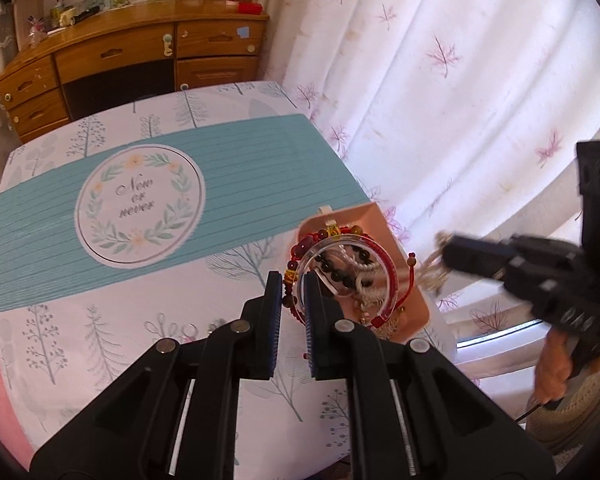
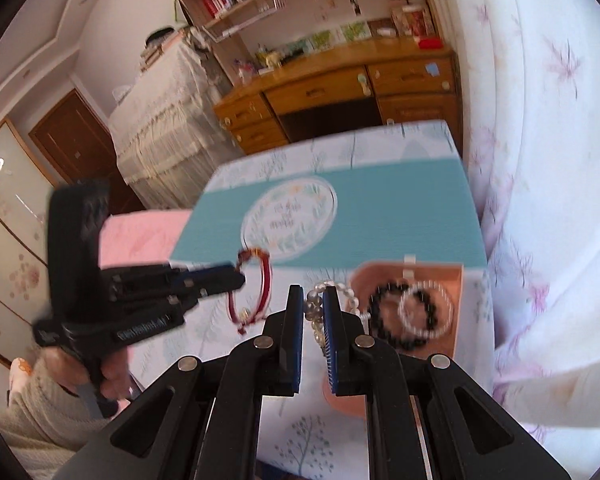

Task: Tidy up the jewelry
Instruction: 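Carry the necklace and red bracelet into the peach tray and open both tools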

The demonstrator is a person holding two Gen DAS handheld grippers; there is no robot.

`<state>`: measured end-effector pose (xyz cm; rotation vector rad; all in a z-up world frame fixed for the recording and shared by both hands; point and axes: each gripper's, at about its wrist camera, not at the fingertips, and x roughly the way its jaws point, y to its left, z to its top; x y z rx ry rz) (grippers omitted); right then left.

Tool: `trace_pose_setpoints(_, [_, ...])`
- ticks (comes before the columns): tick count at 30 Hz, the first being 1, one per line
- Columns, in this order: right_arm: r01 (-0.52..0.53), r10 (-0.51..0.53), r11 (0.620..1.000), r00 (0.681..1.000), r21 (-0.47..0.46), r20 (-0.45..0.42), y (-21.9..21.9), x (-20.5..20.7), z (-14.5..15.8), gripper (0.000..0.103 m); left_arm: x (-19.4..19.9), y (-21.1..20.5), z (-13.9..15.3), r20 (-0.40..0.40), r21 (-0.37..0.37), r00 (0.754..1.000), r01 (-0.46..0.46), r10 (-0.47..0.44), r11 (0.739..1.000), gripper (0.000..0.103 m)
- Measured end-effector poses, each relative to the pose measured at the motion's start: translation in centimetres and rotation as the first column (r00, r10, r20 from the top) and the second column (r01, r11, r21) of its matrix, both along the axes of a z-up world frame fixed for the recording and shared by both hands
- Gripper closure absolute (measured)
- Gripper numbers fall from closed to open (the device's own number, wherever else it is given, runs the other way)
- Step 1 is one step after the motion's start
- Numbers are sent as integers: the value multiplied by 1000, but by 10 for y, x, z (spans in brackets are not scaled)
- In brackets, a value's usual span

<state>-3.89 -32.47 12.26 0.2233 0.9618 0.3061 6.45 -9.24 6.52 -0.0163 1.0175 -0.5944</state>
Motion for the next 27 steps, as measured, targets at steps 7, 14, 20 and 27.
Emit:
trace_pose_setpoints(7, [23,-19,1000,984,18,-179,6,6,-82,94,-7,-16,-8,-20,5,999,25,-25,1000,95])
trace_pose_setpoints(14, [113,-103,993,957,22,-273,-8,11,-122,66,-8,-35,-22,-49,8,997,54,-53,999,95])
trace_pose_setpoints(20, [267,-284,958,940,-106,-189,-36,-8,-108,65,-10,-58,-39,-73,28,993,93,-91,995,95])
trace_pose_setpoints(27, [396,-414,907,900,-141,-136,-61,-23,-101,65,-14,-96,-69,-101,69,984,153,-145,986,95])
